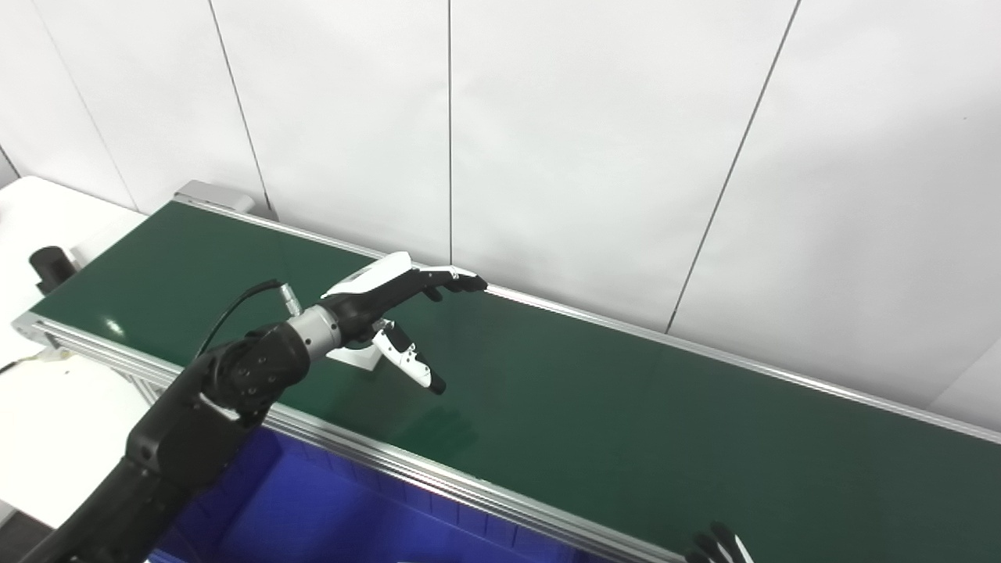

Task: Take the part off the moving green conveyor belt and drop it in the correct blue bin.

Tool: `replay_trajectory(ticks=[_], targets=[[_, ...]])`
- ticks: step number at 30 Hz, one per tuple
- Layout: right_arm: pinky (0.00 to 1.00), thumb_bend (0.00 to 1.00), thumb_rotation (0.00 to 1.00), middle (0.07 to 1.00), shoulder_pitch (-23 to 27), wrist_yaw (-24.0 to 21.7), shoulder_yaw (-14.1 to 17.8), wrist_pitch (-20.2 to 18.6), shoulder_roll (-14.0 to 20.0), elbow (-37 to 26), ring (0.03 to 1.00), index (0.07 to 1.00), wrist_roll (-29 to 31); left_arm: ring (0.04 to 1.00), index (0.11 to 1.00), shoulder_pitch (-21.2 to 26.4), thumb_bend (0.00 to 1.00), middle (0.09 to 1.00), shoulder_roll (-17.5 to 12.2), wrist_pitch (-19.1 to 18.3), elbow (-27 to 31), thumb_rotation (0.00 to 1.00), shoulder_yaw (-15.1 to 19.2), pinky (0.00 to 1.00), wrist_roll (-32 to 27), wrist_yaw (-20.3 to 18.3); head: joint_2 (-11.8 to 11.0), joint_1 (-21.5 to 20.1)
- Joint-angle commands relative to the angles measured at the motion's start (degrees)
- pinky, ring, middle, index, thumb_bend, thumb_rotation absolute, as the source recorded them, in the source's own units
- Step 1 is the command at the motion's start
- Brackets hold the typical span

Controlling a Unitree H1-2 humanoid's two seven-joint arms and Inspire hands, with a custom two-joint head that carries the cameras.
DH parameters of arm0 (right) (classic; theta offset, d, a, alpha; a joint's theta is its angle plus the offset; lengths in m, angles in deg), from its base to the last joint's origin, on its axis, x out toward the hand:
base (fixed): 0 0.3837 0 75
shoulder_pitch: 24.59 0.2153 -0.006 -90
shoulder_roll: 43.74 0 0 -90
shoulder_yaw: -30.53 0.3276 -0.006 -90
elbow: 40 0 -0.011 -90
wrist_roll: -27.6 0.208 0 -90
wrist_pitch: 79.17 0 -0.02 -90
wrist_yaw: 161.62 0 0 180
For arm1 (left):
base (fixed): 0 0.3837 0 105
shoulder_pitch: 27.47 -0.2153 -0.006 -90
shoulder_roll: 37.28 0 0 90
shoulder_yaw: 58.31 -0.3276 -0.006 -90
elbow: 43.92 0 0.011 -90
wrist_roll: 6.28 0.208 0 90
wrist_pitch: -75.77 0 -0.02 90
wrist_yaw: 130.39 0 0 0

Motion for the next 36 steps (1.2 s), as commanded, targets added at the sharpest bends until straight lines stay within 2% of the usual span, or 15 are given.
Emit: replay_trajectory(ticks=[1,3,6,9,12,19,26,36], targets=[[0.78,0.66,0.47,0.870,0.42,-0.26,0.10,2.41,-0.23,-1.30,0.831,0.923,0.56,0.826,0.846,2.92,0.92,0.822,-2.40,0.73,0.19,0.07,-0.08,0.71,2.21,1.37,0.07,0.05],[0.78,0.67,0.48,0.870,0.44,-0.19,0.09,2.38,-0.28,-1.29,0.830,0.923,0.45,0.823,0.841,3.30,0.93,0.819,-2.84,1.21,-0.96,0.08,-0.58,0.70,3.65,1.76,0.03,0.02],[0.78,0.67,0.48,0.869,0.40,-0.21,0.04,2.38,-0.38,-1.37,0.830,0.923,0.58,0.875,0.848,3.82,0.92,0.862,-3.55,2.81,-3.15,0.10,-1.45,0.76,5.77,2.50,0.10,-0.07],[0.78,0.67,0.47,0.870,0.40,-0.24,0.00,2.49,-0.42,-1.31,0.829,0.923,0.67,0.886,0.847,4.30,0.93,0.876,-4.05,4.16,-5.29,0.10,-2.15,0.77,7.76,3.64,0.13,-0.17],[0.78,0.66,0.47,0.873,0.42,-0.37,-0.04,2.64,-0.36,-1.17,0.833,0.925,0.88,0.866,0.839,4.86,0.94,0.867,-4.31,6.02,-7.86,0.06,-2.73,0.77,9.37,4.92,0.17,-0.22],[0.78,0.66,0.47,0.872,0.44,-0.45,-0.02,2.74,-0.38,-1.18,0.833,0.924,0.99,0.868,0.843,5.70,0.94,0.898,-4.45,5.03,-10.08,0.07,-4.20,0.76,13.77,5.78,0.12,-0.33],[0.78,0.67,0.48,0.872,0.48,-0.46,0.04,2.46,-0.38,-1.33,0.832,0.925,0.82,0.826,0.849,6.36,0.95,0.883,-4.21,4.10,-11.82,0.06,-6.18,0.74,19.79,8.04,0.12,-0.43],[0.78,0.67,0.47,0.873,0.32,-0.53,-0.02,2.46,-0.45,-1.39,0.834,0.926,0.91,0.809,0.840,8.39,0.95,0.851,-3.42,5.00,-16.23,0.06,-8.26,0.74,21.13,10.47,0.09,-0.54]])
